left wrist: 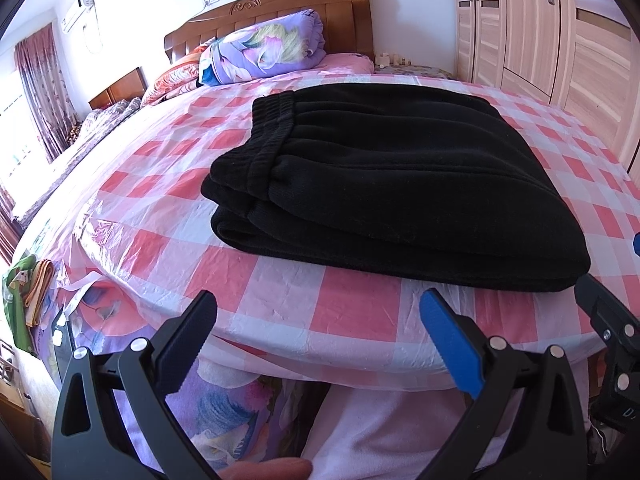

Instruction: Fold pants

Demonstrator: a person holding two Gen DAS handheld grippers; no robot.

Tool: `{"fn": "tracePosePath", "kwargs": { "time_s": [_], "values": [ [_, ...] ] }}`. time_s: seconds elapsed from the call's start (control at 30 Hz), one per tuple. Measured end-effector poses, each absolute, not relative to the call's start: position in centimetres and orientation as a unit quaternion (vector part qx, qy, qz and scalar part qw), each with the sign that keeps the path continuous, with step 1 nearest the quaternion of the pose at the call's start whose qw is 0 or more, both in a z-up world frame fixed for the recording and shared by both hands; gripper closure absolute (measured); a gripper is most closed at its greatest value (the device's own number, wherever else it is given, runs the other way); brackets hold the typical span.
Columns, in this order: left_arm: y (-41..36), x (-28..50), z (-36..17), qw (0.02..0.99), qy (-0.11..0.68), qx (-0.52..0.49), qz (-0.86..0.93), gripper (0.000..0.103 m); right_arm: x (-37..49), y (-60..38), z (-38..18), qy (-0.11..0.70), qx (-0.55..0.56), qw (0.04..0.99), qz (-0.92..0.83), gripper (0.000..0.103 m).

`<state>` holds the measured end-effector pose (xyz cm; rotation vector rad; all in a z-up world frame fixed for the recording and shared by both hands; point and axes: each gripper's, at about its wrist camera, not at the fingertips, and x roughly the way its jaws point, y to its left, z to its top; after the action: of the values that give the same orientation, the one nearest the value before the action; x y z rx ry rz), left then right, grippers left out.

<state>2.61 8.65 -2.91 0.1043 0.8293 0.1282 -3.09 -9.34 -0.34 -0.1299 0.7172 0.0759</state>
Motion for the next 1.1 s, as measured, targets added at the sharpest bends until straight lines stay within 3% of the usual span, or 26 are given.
{"fn": "tracePosePath", "kwargs": {
  "time_s": [0.37,0.6,0.83,1.1],
  "values": [
    [10.0,2.8,-2.2,0.915,0.397,0.018,0.072,0.002,-3.4,-9.7,-0.4,0.351,-0.054,0.934,0.031,0.004],
    [13.3,3.4,-2.8,0.907,0.406,0.01,0.112,0.002,-1.1,-15.1,-0.2,0.347,-0.037,0.937,-0.003,0.004],
    [26.4,1.1,-6.0,0.892,0.392,-0.023,0.224,0.002,6.2,-28.0,-2.4,0.416,-0.031,0.903,-0.103,0.004],
    [41.0,-0.9,-14.8,0.81,0.469,-0.077,0.344,0.001,10.7,-37.7,-3.9,0.442,0.042,0.884,-0.143,0.004]
  ]
}}
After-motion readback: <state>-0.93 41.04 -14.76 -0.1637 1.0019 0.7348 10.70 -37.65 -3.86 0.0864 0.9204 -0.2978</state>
